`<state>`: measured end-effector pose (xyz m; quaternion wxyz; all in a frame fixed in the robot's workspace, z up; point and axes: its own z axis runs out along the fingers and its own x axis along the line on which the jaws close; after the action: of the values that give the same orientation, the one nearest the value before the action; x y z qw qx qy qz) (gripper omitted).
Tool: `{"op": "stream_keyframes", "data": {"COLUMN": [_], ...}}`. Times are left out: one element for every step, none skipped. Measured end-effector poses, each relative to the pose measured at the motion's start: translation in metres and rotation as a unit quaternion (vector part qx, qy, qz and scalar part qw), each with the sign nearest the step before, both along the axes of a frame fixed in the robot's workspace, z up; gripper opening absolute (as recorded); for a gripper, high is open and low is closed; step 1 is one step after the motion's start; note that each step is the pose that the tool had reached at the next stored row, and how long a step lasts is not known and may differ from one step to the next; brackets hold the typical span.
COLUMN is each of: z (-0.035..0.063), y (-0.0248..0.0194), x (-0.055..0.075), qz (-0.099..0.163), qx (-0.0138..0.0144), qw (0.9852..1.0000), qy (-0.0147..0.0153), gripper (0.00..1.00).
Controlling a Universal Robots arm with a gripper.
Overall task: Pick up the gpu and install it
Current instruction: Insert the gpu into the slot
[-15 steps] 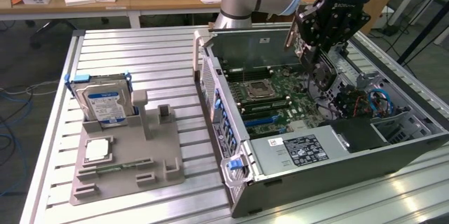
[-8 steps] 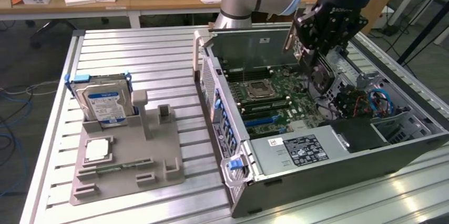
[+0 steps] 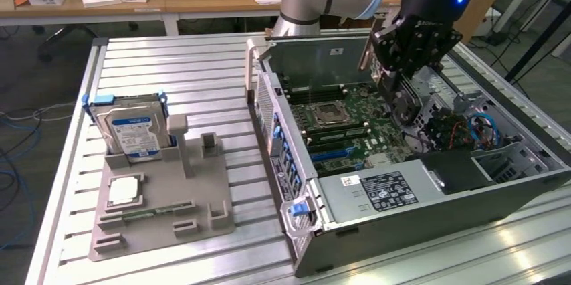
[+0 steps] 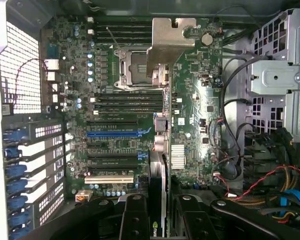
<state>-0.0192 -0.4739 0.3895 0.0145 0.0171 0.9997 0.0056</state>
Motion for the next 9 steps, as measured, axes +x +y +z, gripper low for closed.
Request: {"op": "stream_keyframes", "data": {"z": [-0.0016,-0.0032,-0.0049,-0.0067,-0.0083,-0.0100,-0.0117,-0.0133,-0.0150], "y": [0.0000,0.0000,0.0000,0.0000,0.0000,0.0000,0.0000,0.0000,0.0000], "x": [0.000,0.000,0.000,0.000,0.000,0.000,0.000,0.000,0.000], "qz": [0.000,0.000,0.000,0.000,0.000,0.000,0.000,0.000,0.000], "qx": [0.0000,0.0000,0.0000,0.0000,0.0000,0.0000,0.0000,0.0000,0.0000], "qw": [1.0000,1.0000,1.0000,1.0000,1.0000,1.0000,1.0000,1.0000,1.0000], "qy": [0.0000,0.0000,0.0000,0.0000,0.0000,0.0000,0.0000,0.0000,0.0000], "gripper": [0.27,0.27,0.27,0.27,0.27,0.27,0.27,0.27,0.27]}}
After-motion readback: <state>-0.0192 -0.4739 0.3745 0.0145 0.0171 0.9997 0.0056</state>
